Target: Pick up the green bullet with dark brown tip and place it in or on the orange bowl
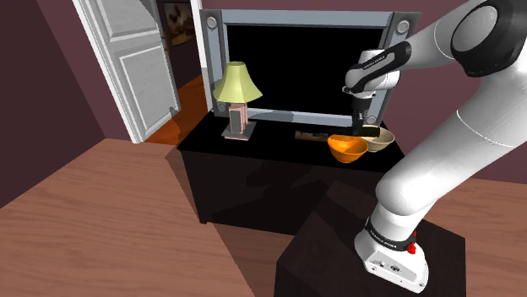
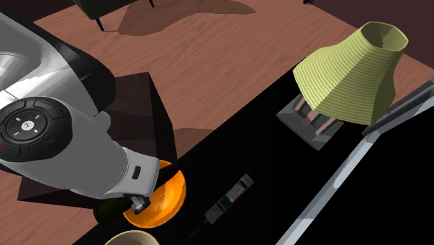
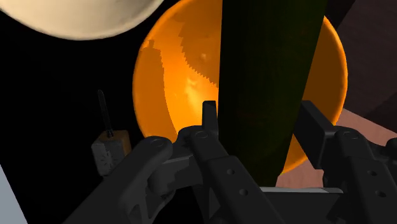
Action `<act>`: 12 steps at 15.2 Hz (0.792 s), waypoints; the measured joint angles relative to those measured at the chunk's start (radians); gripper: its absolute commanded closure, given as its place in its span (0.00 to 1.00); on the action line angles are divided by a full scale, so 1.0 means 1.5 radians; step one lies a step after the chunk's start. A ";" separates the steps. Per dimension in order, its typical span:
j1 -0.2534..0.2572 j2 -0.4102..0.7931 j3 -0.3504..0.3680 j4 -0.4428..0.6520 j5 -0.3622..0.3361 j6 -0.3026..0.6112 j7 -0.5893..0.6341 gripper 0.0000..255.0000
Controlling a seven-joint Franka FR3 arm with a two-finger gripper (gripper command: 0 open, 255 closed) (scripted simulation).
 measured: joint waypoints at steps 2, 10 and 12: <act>0.002 0.013 -0.006 -0.009 0.004 0.021 -0.004 1.00; 0.007 0.052 -0.020 -0.036 0.017 0.084 -0.014 1.00; 0.007 0.054 -0.020 -0.036 0.018 0.086 -0.015 1.00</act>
